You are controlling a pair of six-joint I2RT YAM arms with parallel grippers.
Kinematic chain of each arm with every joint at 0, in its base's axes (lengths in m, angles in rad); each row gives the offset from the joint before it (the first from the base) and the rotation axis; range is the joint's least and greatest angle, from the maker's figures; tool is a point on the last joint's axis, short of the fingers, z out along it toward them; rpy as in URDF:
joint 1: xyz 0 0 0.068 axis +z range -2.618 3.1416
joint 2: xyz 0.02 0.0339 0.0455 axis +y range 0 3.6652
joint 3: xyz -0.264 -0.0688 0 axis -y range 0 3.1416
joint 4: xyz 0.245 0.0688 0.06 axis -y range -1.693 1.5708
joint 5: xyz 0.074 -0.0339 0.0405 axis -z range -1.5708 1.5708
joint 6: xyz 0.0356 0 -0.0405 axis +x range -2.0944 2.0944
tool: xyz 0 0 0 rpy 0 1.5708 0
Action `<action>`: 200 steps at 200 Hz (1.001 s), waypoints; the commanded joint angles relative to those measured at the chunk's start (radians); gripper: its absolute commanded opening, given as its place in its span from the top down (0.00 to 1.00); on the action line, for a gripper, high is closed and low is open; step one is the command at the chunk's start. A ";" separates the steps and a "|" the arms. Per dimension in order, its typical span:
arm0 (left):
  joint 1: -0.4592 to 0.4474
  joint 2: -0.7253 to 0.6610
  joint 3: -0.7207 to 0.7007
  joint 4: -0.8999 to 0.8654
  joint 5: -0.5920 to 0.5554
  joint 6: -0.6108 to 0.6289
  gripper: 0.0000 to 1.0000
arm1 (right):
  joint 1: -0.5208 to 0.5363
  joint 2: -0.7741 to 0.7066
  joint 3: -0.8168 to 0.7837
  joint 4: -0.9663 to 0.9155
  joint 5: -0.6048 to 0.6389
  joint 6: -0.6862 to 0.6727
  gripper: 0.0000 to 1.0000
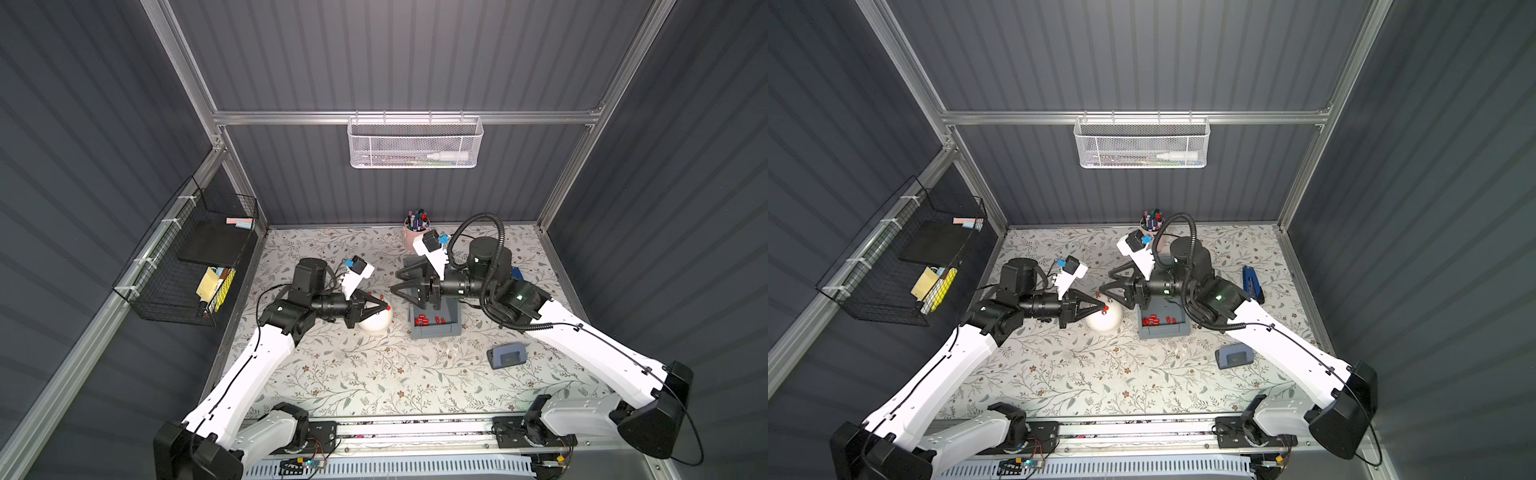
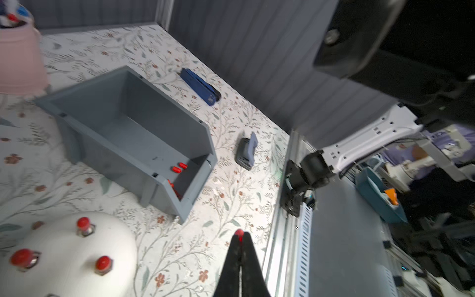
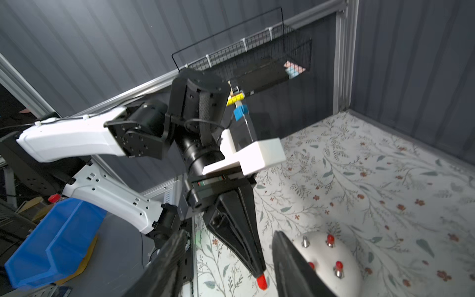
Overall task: Cover the protruding screws with screw protection sleeves
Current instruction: Pick up the screw protection sleeve from the storage box.
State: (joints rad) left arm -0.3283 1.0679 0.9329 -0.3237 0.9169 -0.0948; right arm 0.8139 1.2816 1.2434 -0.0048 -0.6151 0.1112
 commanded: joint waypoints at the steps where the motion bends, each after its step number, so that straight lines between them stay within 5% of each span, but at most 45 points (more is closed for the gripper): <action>1: -0.003 -0.033 -0.031 0.202 -0.113 -0.125 1.00 | 0.016 -0.004 0.021 0.136 0.075 -0.018 0.45; 149: 0.002 -0.205 -0.234 0.433 -0.444 -0.250 1.00 | 0.143 0.196 0.091 0.483 0.176 0.087 0.62; 178: 0.009 -0.213 -0.243 0.445 -0.445 -0.260 1.00 | 0.144 0.217 0.128 0.415 0.115 0.081 0.62; 200: 0.011 -0.225 -0.246 0.458 -0.439 -0.264 1.00 | 0.145 0.208 0.087 0.442 0.192 0.118 0.62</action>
State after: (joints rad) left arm -0.3252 0.8688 0.6998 0.0875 0.4946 -0.3351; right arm 0.9565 1.4891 1.3426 0.4011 -0.4652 0.1963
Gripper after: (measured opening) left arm 0.055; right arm 0.382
